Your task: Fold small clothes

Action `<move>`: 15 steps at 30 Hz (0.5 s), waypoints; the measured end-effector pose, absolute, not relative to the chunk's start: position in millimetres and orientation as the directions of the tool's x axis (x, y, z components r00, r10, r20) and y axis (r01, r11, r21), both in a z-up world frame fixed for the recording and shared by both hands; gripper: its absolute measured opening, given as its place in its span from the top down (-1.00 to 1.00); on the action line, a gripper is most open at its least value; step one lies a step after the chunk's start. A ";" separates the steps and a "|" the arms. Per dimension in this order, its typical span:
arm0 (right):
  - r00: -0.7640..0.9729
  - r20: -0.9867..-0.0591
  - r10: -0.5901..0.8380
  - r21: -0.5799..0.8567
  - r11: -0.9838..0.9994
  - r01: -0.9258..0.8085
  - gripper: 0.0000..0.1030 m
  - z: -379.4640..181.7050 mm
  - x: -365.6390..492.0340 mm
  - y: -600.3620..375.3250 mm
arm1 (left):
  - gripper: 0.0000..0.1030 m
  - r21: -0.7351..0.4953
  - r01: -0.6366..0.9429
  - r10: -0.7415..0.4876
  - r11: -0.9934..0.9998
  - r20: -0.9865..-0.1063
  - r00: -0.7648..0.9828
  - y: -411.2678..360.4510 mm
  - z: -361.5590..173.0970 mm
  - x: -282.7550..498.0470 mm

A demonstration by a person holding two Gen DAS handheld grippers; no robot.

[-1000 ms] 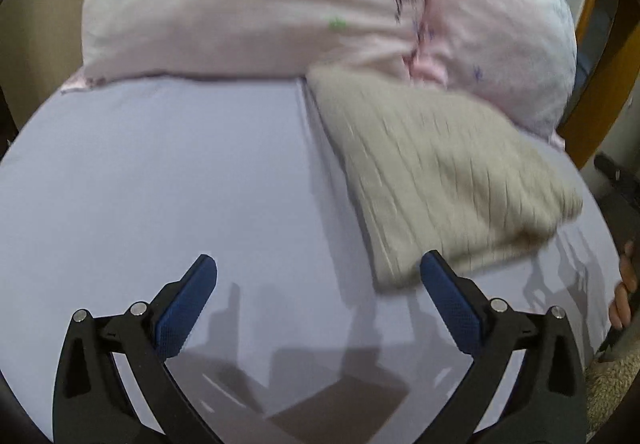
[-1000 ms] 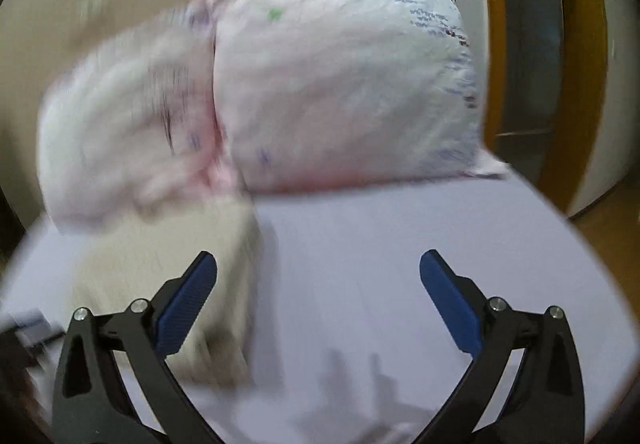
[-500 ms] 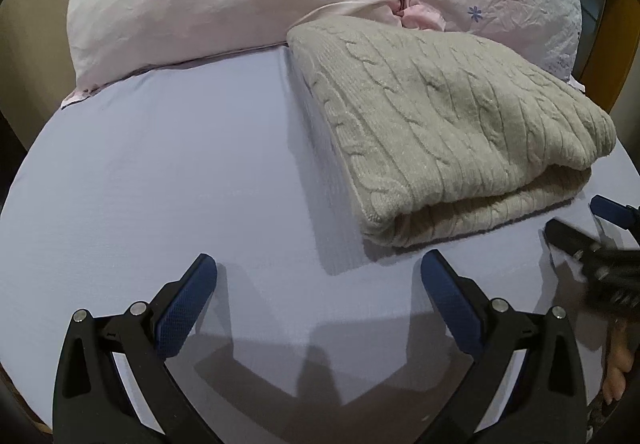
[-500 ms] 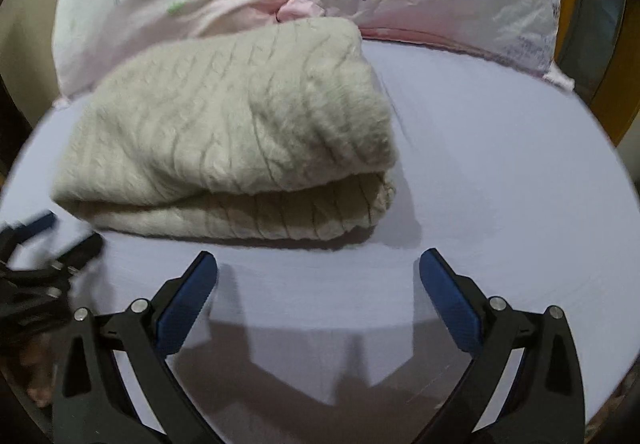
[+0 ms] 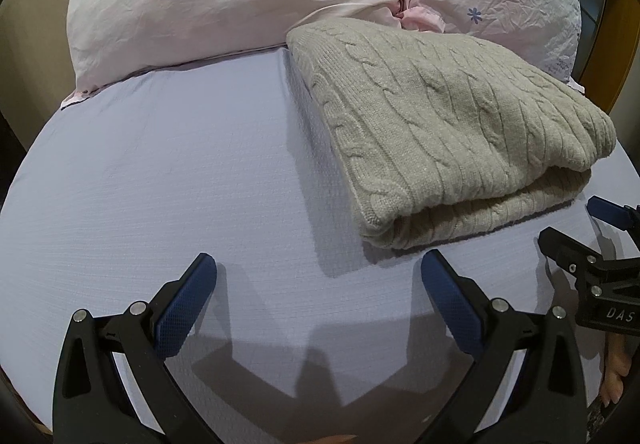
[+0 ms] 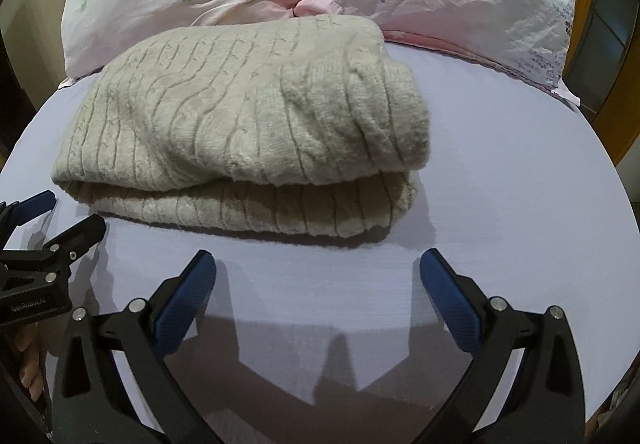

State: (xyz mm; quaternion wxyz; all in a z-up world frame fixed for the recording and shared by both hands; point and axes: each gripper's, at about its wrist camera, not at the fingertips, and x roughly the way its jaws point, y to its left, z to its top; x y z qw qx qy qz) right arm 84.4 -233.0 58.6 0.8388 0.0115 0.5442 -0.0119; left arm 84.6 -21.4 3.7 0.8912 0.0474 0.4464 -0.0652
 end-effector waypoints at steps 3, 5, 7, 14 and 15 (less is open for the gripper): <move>0.407 -0.913 -0.007 0.006 0.999 0.032 -0.97 58.6 84.0 -233.0 | -0.97 0.026 0.159 -0.074 0.987 -0.802 0.593 -21.4 3.5 84.4; 0.407 -0.913 -0.007 0.007 0.999 0.032 -0.97 58.7 83.6 -232.9 | -0.97 0.026 0.159 -0.074 0.987 -0.802 0.593 -21.3 3.4 84.3; 0.407 -0.913 -0.007 0.007 0.999 0.032 -0.97 58.6 83.2 -232.9 | -0.97 0.026 0.159 -0.074 0.987 -0.802 0.593 -21.4 3.5 84.5; 0.407 -0.913 -0.007 0.007 0.999 0.032 -0.97 58.6 83.0 -232.7 | -0.97 0.026 0.159 -0.074 0.987 -0.802 0.593 -21.4 3.4 84.5; 0.408 -0.913 -0.007 0.007 0.999 0.032 -0.97 58.5 83.0 -232.7 | -0.97 0.026 0.159 -0.074 0.987 -0.802 0.593 -21.4 3.4 84.4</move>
